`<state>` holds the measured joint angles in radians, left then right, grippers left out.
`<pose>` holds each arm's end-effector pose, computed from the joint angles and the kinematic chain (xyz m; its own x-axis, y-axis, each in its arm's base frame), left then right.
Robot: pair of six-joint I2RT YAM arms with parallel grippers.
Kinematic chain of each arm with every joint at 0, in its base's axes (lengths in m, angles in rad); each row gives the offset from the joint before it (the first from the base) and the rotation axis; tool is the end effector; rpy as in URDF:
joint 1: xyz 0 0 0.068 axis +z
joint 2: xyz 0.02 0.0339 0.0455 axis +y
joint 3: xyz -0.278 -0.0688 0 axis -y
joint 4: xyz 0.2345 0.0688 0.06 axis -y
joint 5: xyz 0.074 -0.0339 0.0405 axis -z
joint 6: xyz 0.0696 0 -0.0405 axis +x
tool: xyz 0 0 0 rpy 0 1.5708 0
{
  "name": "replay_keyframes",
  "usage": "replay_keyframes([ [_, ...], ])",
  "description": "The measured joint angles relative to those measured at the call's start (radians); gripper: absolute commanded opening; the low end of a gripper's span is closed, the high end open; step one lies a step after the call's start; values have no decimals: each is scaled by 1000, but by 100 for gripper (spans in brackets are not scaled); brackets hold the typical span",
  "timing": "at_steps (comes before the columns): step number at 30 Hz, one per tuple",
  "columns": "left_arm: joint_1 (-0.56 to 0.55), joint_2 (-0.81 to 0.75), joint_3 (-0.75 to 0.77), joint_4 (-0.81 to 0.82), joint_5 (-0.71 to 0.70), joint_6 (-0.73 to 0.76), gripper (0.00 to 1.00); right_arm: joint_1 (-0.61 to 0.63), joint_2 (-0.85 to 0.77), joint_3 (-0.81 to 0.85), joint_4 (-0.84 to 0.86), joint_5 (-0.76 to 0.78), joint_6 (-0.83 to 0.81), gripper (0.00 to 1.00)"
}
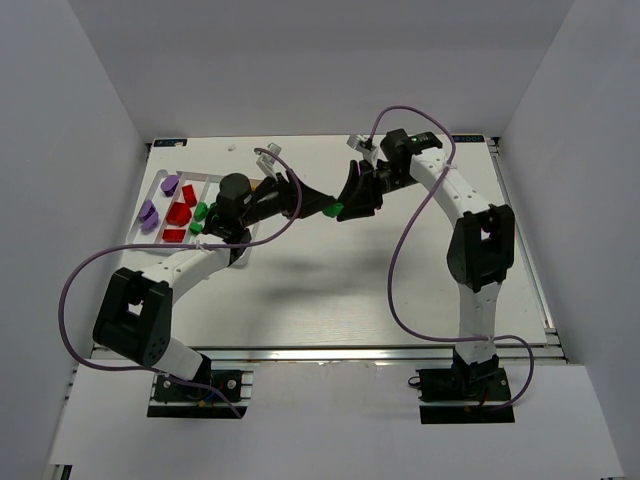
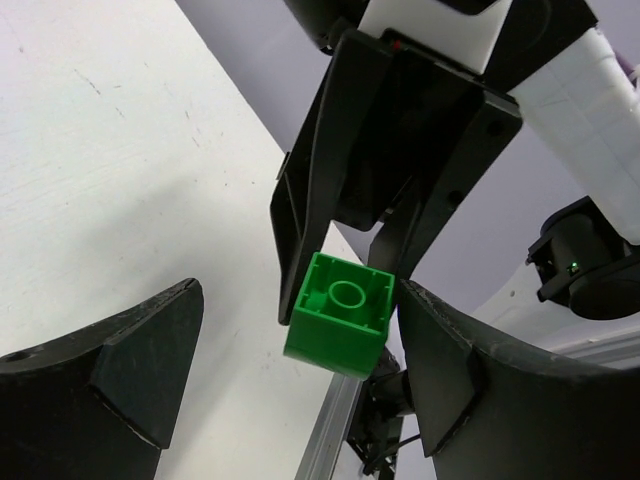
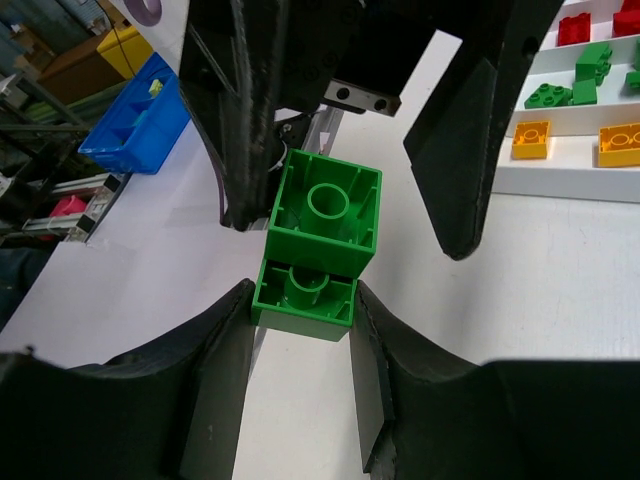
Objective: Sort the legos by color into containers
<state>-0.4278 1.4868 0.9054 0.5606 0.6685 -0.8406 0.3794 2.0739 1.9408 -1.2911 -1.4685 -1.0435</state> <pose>0.3044 -0.1862 0.3092 -0.6753 -0.3347 -0.6573 0.5791 0.3112 -0.7535 0.3517 0.2148 0.3052 -0.3131 -0.2198 -0.9239 -0.8811 -0.2960 0.3690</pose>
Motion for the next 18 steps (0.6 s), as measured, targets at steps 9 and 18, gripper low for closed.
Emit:
replay_keyframes([
  [9, 0, 0, -1, -2, 4, -1, 79, 1, -4, 0, 0, -1, 0, 0],
  [18, 0, 9, -10, 69, 46, -51, 44, 1, -3, 0, 0, 1, 0, 0],
])
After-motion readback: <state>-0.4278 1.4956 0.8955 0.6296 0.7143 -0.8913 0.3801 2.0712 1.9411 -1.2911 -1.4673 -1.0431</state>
